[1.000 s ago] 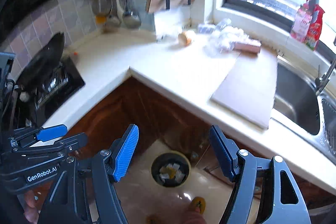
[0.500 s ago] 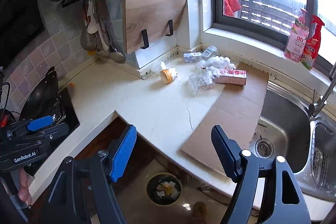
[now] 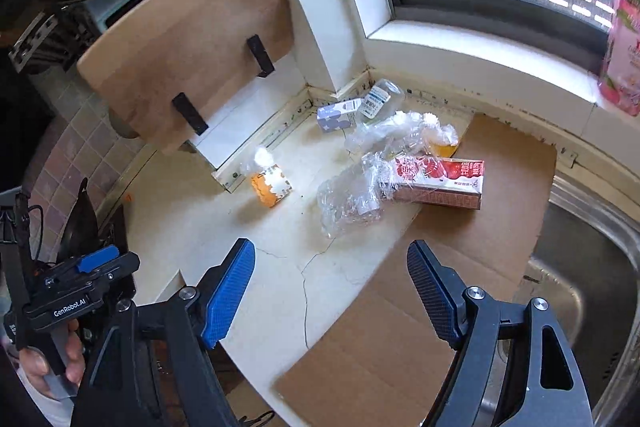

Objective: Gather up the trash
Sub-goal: 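Grasp the orange cake cup with the left tool while the right tool grasps the clear plastic tray, then carry cake cup and plastic tray down over the bin and open both tools, then raise both open tools back up toward the counter, then grasp the clear plastic bag with the left tool while the right tool grasps the strawberry milk carton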

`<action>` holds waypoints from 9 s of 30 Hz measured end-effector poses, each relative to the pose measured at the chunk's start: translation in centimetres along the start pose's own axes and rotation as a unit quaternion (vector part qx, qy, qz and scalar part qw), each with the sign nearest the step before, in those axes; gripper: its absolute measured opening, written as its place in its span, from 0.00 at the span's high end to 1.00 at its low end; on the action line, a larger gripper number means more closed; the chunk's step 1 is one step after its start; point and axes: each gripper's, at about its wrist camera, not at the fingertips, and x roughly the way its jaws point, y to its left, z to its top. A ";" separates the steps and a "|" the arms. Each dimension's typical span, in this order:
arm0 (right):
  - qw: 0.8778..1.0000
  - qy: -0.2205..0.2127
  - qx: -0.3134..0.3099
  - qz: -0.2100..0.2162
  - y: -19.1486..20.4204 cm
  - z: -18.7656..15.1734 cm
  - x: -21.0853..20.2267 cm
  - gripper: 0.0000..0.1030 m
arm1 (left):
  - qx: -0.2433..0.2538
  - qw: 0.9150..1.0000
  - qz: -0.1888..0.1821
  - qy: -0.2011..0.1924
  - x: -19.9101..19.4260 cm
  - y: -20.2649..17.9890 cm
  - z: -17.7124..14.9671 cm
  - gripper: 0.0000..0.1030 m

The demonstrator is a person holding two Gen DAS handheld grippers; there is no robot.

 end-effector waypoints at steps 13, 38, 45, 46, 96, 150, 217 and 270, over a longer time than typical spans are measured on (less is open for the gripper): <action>0.984 0.068 0.148 0.068 -9.5 -0.1 19.1 0.23 | -0.093 0.994 -0.038 0.046 16.9 -1.3 3.0 0.40; 0.992 -0.026 0.097 0.074 -5.6 1.5 20.3 0.59 | -0.165 0.983 -0.079 -0.005 20.5 -1.5 5.4 0.96; 0.994 -0.048 0.049 0.090 -3.2 1.6 18.4 0.73 | -0.141 0.987 -0.069 -0.037 17.6 -1.8 4.9 1.00; 0.994 -0.050 0.042 0.091 -2.7 1.6 18.2 0.75 | -0.141 0.987 -0.070 -0.041 17.0 -1.8 4.8 1.00; 0.993 0.030 -0.088 0.069 21.9 -36.2 3.2 0.82 | 0.009 0.995 -0.086 0.058 -4.1 9.8 -31.7 1.00; 0.945 0.270 -0.181 0.043 4.1 -61.1 49.5 0.82 | -0.047 0.967 -0.022 0.250 40.5 7.7 -56.0 1.00; 0.979 0.087 -0.175 0.064 24.6 -43.7 2.6 0.46 | -0.036 0.997 0.049 0.055 -6.9 11.0 -38.1 0.31; 0.982 0.063 -0.167 -0.066 -1.8 5.8 6.6 0.10 | 0.106 0.988 0.030 0.109 11.2 -13.9 4.9 0.28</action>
